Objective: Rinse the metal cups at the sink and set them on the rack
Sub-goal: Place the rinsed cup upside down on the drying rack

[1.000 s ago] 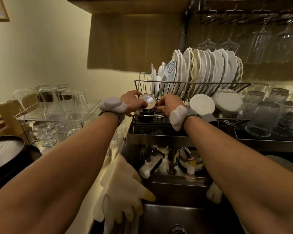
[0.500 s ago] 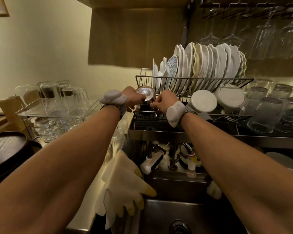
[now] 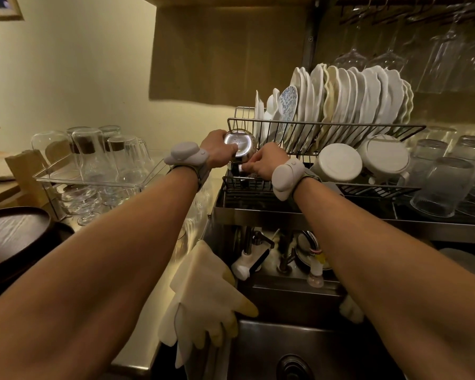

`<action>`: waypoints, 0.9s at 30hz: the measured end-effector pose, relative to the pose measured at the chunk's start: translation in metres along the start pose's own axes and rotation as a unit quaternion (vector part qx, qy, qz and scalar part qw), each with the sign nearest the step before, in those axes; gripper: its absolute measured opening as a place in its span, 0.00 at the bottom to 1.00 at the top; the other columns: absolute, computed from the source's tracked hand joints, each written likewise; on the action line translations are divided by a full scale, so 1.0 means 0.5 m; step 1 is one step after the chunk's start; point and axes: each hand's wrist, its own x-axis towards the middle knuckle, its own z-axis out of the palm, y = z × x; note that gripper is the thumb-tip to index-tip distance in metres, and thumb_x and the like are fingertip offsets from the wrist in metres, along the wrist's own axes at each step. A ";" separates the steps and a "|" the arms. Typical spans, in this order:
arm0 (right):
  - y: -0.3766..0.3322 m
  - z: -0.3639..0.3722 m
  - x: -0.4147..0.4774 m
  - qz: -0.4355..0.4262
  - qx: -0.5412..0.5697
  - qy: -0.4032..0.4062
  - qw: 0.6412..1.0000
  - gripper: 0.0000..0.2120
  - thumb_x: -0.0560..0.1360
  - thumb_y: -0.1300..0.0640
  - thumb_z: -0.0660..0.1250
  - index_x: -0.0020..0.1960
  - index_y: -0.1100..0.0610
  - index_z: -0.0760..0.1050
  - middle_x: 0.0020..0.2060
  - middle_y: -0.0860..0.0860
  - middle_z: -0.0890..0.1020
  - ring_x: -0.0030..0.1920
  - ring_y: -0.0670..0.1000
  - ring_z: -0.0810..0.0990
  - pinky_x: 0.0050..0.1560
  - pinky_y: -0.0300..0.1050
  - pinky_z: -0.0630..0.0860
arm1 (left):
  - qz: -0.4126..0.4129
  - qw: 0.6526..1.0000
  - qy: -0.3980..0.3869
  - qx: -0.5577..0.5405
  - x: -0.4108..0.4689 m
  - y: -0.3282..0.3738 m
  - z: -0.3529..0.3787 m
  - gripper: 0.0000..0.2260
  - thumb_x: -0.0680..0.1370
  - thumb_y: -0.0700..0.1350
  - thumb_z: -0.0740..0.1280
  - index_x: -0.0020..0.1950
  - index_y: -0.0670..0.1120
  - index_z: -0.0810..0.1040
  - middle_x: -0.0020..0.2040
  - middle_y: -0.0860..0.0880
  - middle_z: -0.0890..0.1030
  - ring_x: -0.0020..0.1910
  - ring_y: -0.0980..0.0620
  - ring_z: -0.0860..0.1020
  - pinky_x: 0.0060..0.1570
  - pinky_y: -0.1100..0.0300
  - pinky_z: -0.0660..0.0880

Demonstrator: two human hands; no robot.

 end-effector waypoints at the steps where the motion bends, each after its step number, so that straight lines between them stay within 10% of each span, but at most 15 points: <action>1: 0.000 0.001 0.000 0.001 0.002 -0.004 1.000 0.14 0.72 0.57 0.71 0.51 0.67 0.82 0.49 0.60 0.84 0.45 0.51 0.79 0.49 0.45 0.75 | 0.002 1.000 -0.003 0.003 0.002 -0.001 0.000 0.14 0.77 0.42 0.64 0.60 0.38 0.75 0.57 0.39 0.79 0.47 0.43 0.77 0.47 0.52 0.75; 5: -0.002 0.001 -0.002 0.006 -0.005 -0.015 1.000 0.11 0.71 0.60 0.72 0.48 0.68 0.81 0.47 0.60 0.84 0.51 0.56 0.82 0.55 0.49 0.78 | 0.007 0.999 -0.012 0.044 0.002 -0.001 0.006 0.17 0.78 0.43 0.62 0.66 0.39 0.71 0.63 0.41 0.76 0.57 0.43 0.76 0.49 0.55 0.71; 10: -0.001 -0.010 -0.002 0.027 -0.017 -0.014 0.999 0.15 0.69 0.54 0.73 0.30 0.57 0.71 0.30 0.52 0.75 0.29 0.48 0.71 0.28 0.36 0.68 | -0.003 0.998 -0.036 0.047 0.000 0.000 0.010 0.20 0.81 0.43 0.58 0.73 0.42 0.63 0.61 0.44 0.73 0.49 0.44 0.74 0.42 0.53 0.76; 17: 0.007 -0.010 -0.012 -0.034 0.048 0.033 0.998 0.24 0.71 0.52 0.73 0.63 0.60 0.73 0.58 0.56 0.80 0.49 0.50 0.77 0.45 0.36 0.72 | -0.018 0.999 -0.037 -0.002 0.008 -0.007 0.011 0.20 0.78 0.43 0.60 0.70 0.43 0.66 0.61 0.41 0.76 0.47 0.44 0.77 0.36 0.57 0.73; 21: 0.003 -0.011 -0.014 -0.050 0.042 0.034 0.997 0.17 0.73 0.53 0.71 0.59 0.60 0.77 0.50 0.55 0.81 0.52 0.54 0.79 0.40 0.36 0.68 | -0.040 0.999 -0.024 -0.023 0.008 -0.020 0.016 0.19 0.77 0.45 0.64 0.66 0.39 0.70 0.58 0.41 0.78 0.57 0.39 0.78 0.48 0.52 0.75; 27: 0.012 -0.005 0.001 -0.047 0.059 0.029 0.997 0.12 0.72 0.52 0.72 0.52 0.56 0.77 0.41 0.49 0.78 0.31 0.41 0.74 0.30 0.32 0.68 | -0.025 0.999 -0.002 -0.043 0.015 -0.028 0.020 0.14 0.76 0.45 0.66 0.56 0.37 0.79 0.51 0.38 0.82 0.43 0.45 0.77 0.45 0.49 0.76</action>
